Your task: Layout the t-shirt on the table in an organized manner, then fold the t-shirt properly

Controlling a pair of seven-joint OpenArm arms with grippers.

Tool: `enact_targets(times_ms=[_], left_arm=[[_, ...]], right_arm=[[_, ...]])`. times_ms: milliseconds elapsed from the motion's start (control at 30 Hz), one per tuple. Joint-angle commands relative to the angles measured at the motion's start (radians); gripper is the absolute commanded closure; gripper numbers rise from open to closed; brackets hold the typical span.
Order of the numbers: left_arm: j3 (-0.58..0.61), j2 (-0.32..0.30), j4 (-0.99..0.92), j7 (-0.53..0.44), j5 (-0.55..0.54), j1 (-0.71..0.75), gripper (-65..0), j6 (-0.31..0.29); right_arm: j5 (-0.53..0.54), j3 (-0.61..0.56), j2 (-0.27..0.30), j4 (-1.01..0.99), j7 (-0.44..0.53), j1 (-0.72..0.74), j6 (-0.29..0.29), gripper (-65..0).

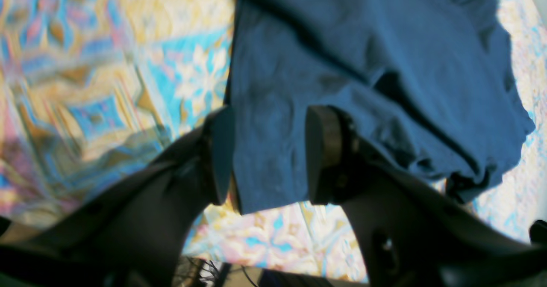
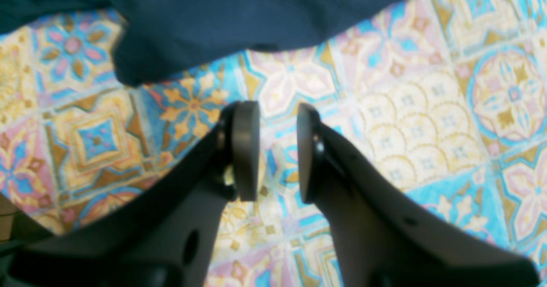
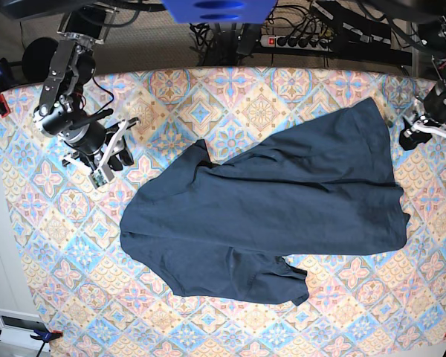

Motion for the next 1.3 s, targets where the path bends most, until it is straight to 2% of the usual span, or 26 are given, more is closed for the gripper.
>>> enact_targets(times_ms=[0,367,600,800,1033,1267], left_arm=[[-0.007,-0.014,0.004,-0.019,-0.016,0.004,-27.3,-0.006],[-0.026,-0.003,-0.126,-0.019,0.062,-0.072,-27.9,-0.007],[-0.021,-0.005,-0.235,-0.014,0.068,-0.147,-27.9,-0.01],[-0.018,0.005,-0.25,-0.019,0.068,-0.158,-27.9,-0.012],[-0.015,0.017,-0.367,-0.017,0.068,-0.191,-27.9,-0.013],[0.096,0.019,-0.367,-0.019,0.06,-0.211,-27.1,-0.013]], right_arm=[[0.02,0.002,0.009,0.017,0.026,0.013,0.003,-14.9],[0.02,0.009,0.01,0.02,0.026,0.008,0.003,-14.7],[0.02,0.011,0.01,0.02,0.026,0.008,0.003,-14.7],[0.02,0.011,0.01,0.02,0.027,0.008,0.003,-14.7],[0.02,0.011,0.009,0.02,0.027,0.008,0.003,-14.6],[0.02,0.011,0.009,0.02,0.027,0.008,0.003,-14.6]])
